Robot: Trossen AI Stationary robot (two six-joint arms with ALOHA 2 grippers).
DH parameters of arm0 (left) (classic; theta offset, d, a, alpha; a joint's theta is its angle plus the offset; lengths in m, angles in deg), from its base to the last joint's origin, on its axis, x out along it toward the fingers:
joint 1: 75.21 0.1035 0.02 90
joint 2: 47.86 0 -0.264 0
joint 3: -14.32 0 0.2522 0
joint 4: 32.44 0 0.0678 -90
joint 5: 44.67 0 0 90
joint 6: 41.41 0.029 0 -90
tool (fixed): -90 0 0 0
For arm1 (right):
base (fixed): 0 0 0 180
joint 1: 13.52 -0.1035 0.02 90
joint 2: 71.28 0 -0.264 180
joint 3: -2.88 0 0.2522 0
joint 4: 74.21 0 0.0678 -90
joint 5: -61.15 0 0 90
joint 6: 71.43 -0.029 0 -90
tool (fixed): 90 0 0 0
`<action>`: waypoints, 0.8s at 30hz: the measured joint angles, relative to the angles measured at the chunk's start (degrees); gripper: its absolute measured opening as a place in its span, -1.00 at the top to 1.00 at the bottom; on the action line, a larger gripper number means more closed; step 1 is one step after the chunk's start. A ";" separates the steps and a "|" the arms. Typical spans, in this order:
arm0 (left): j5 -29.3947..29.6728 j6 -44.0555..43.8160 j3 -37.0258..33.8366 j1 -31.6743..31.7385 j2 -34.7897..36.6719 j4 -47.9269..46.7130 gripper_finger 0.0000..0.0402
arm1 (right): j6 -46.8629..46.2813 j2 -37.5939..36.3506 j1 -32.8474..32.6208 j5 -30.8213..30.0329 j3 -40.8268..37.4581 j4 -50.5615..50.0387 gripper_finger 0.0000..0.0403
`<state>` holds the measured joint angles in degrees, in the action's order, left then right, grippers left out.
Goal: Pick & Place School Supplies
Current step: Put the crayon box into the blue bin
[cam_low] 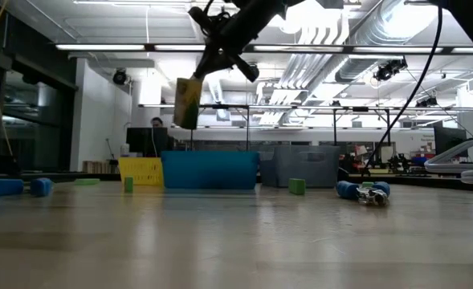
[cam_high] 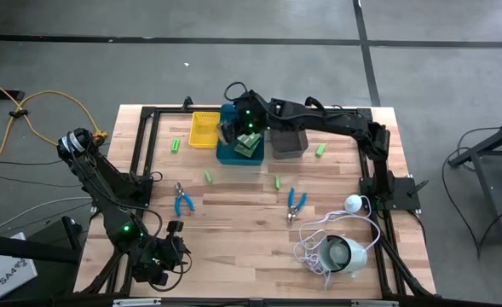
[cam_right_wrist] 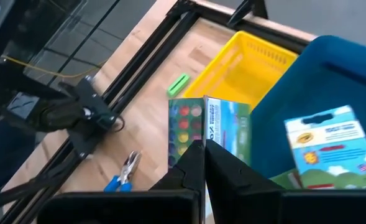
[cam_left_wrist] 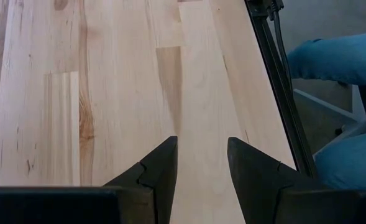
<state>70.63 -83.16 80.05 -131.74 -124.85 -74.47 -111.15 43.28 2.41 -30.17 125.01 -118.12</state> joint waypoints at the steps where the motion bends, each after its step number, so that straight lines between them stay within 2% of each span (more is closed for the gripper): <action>1: 0.00 0.00 0.00 0.00 0.00 0.00 0.31 | 0.03 0.00 0.28 -0.09 0.00 -0.01 0.99; 18: 0.03 0.06 -0.02 0.00 -0.06 0.08 0.31 | 0.18 6.47 0.13 -0.97 0.13 2.62 0.99; 24: 0.09 0.44 -0.02 0.00 -0.07 0.30 0.31 | -0.72 7.98 -0.18 -1.90 -0.02 -0.19 0.99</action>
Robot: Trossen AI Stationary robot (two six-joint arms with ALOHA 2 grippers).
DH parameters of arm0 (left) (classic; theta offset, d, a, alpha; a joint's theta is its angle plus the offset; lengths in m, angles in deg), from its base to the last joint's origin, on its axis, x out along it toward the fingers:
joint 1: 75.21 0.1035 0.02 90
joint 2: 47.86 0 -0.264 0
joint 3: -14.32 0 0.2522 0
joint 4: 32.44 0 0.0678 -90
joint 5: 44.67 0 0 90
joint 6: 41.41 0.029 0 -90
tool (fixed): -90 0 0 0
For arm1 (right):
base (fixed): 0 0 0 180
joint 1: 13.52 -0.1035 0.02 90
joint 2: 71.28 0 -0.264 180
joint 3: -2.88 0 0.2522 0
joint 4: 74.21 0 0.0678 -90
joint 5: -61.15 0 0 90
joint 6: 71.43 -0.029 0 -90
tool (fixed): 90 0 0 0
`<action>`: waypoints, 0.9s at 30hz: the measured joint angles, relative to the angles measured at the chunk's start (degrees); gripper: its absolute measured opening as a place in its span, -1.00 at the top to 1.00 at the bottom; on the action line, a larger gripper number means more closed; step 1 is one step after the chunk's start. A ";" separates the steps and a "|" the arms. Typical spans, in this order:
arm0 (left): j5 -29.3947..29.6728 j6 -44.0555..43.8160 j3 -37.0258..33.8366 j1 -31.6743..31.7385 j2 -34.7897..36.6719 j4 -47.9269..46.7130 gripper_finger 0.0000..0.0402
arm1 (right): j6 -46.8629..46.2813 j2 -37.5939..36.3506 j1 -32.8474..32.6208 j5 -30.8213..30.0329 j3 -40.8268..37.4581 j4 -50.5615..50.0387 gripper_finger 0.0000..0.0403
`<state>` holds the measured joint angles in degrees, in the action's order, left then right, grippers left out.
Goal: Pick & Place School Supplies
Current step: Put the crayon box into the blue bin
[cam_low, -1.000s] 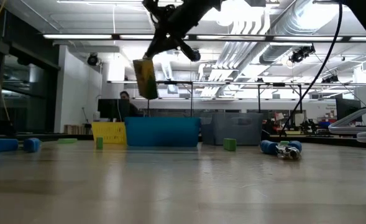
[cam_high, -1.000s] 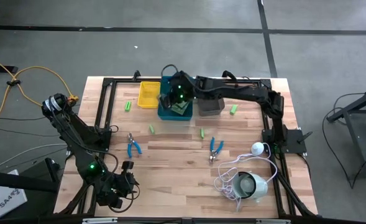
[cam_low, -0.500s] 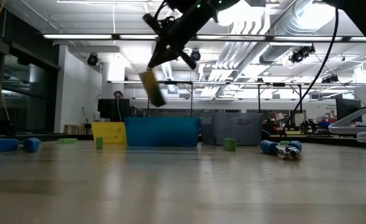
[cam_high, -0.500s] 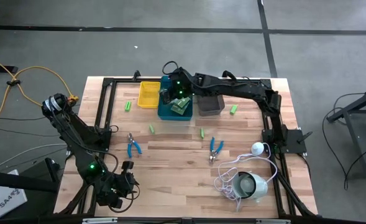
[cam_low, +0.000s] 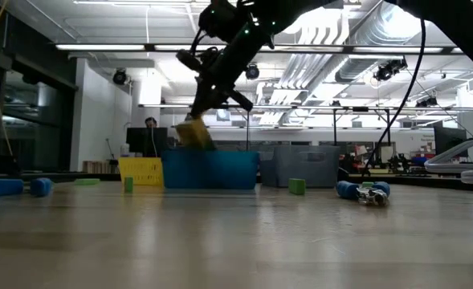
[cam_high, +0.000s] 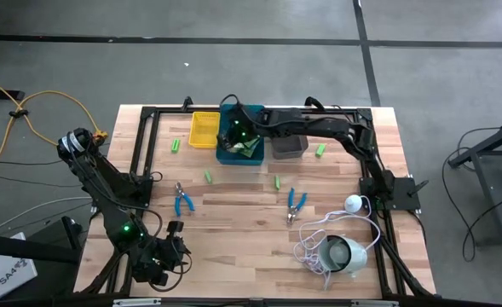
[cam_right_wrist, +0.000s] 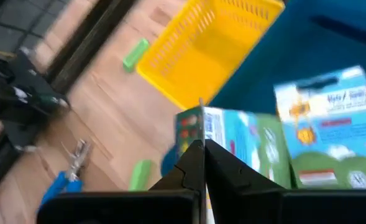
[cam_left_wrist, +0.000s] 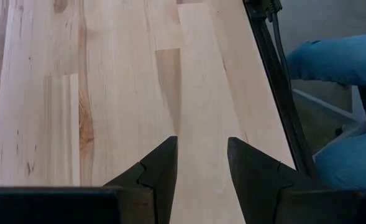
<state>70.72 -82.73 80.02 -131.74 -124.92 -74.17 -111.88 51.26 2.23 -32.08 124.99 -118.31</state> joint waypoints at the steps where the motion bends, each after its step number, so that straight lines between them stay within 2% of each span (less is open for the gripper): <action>1: -0.02 0.02 0.00 -0.01 0.00 -0.08 0.31 | 0.00 0.00 0.09 -0.07 -0.02 -0.36 0.99; 10: -0.02 0.02 0.00 0.00 0.00 -0.06 0.31 | -0.24 -0.02 -0.39 0.39 -0.02 -0.48 0.99; 17: -0.02 0.02 0.00 -0.02 0.00 0.06 0.31 | -1.31 2.09 0.41 -0.73 0.09 -5.91 0.99; 27: -0.06 0.83 0.00 0.00 0.00 0.10 0.31 | 0.17 3.15 -1.07 1.55 0.00 2.57 0.98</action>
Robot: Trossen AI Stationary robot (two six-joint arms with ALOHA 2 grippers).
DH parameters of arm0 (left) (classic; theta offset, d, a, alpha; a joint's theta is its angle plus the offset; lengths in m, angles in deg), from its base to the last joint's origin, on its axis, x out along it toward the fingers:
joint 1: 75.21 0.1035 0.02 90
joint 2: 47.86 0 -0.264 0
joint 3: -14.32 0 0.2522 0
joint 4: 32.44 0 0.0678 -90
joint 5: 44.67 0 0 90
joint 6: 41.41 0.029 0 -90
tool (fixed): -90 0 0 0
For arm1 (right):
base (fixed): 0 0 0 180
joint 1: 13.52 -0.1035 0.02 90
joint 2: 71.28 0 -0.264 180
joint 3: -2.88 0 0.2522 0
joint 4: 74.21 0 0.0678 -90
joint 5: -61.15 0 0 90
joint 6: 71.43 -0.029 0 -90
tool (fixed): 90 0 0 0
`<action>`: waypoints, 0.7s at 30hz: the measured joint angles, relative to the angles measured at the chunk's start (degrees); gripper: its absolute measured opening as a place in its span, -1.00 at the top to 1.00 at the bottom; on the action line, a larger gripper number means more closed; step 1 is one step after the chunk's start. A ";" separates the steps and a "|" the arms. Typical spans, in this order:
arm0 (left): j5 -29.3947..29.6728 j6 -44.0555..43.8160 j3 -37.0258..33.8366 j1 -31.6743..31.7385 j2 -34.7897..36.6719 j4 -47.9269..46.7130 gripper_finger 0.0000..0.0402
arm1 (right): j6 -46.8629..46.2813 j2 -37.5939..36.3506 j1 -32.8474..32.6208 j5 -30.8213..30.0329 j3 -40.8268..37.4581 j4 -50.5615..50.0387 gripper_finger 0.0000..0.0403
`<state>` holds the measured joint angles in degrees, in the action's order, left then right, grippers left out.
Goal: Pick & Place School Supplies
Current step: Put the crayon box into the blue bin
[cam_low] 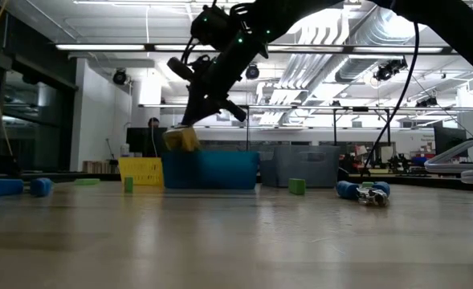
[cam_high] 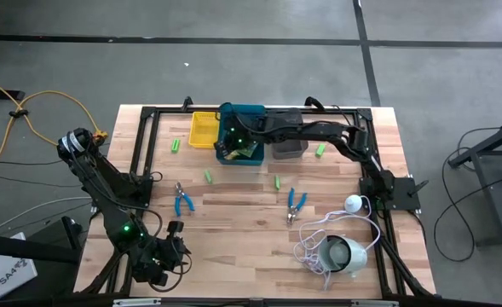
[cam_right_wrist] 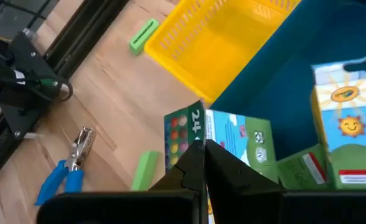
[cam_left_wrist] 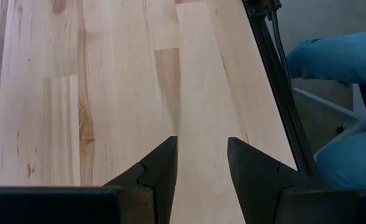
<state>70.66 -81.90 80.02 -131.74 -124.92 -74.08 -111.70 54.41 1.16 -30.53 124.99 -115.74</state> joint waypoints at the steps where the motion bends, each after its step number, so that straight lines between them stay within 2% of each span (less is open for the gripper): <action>1: 0.02 0.01 0.00 -0.01 0.02 0.02 0.31 | 0.00 -0.10 0.00 -0.05 0.00 0.00 0.98; 6: 0.00 0.02 0.00 -0.01 0.02 0.02 0.31 | 0.00 -0.22 0.45 -1.34 0.00 -1.16 0.98; 17: 0.02 0.04 0.00 -0.02 0.02 0.02 0.31 | 0.20 -0.50 2.48 -9.27 0.04 -10.90 0.98; 21: 0.02 0.04 0.00 0.00 0.02 0.00 0.31 | 2.56 -0.50 2.41 -10.70 0.02 -11.14 0.98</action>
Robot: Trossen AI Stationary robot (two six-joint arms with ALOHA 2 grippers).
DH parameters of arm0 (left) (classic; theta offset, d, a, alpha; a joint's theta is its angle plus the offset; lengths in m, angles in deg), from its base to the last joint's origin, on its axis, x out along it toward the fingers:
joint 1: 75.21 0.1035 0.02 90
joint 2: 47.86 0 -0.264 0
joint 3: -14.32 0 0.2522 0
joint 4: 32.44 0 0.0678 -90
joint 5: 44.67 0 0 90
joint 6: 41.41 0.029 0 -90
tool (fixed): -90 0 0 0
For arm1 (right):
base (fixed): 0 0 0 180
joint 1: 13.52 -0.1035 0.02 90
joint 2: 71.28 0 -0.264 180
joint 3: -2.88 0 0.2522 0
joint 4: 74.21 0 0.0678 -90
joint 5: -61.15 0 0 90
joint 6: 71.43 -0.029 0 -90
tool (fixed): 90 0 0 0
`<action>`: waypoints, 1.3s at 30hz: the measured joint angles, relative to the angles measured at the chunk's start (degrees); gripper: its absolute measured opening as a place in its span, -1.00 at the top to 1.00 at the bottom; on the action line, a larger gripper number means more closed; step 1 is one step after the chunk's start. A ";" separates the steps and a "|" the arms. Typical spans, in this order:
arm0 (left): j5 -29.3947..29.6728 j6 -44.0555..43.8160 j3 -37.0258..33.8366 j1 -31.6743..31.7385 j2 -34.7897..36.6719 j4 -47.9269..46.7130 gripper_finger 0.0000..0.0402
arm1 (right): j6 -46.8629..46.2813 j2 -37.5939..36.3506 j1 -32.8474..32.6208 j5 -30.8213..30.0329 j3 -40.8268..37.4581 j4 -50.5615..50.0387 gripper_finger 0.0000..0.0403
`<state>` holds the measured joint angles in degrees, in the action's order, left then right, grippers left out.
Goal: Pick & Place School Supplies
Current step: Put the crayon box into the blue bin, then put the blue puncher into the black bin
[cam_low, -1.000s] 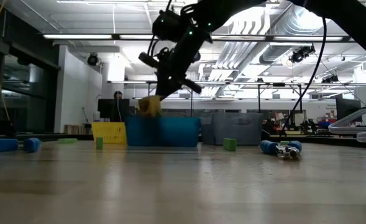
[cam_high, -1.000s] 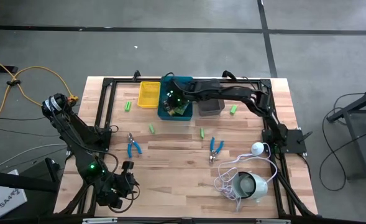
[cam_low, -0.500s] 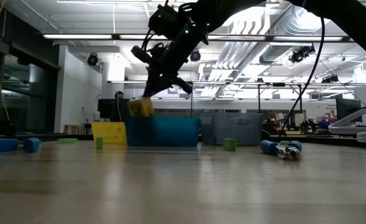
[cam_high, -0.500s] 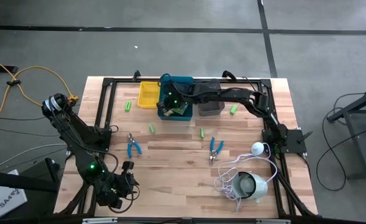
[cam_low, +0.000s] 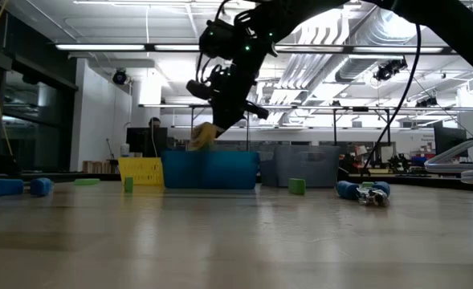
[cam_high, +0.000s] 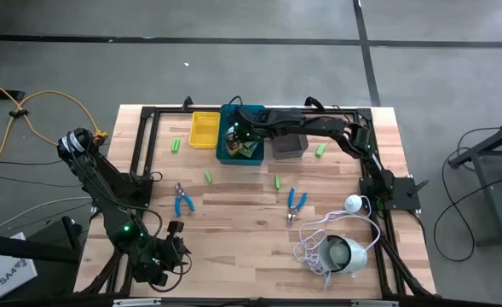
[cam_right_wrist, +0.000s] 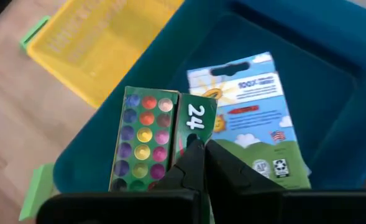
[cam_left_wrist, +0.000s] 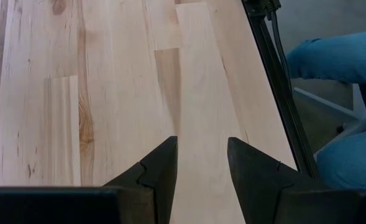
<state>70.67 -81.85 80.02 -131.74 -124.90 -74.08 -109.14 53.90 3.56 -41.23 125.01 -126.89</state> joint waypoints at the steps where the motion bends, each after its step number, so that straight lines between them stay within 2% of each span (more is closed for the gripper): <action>1: 0.00 0.00 0.00 -0.02 0.00 0.02 0.31 | 0.35 0.00 0.17 0.12 0.00 0.12 0.98; 6: 0.00 0.00 0.00 0.00 0.00 0.02 0.31 | 3.42 0.00 0.36 0.25 0.00 -1.28 0.95; 15: 0.00 0.00 0.00 0.00 0.00 0.02 0.31 | 3.55 0.17 1.42 -2.35 -0.07 -9.07 0.54; 20: 0.00 0.00 0.00 0.00 0.00 0.02 0.31 | 3.50 0.17 1.29 -2.03 -0.07 -11.46 0.41; 27: 0.00 0.00 0.00 0.00 0.00 0.02 0.31 | 3.28 0.17 0.99 1.24 -0.07 -13.90 0.40; 39: -0.02 -0.02 0.00 -0.02 0.00 0.04 0.31 | 4.57 -1.54 -0.64 -3.04 -0.09 -14.96 0.41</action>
<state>70.65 -81.88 80.02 -131.76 -124.90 -74.03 -104.57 52.37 2.93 -44.27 124.93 -141.85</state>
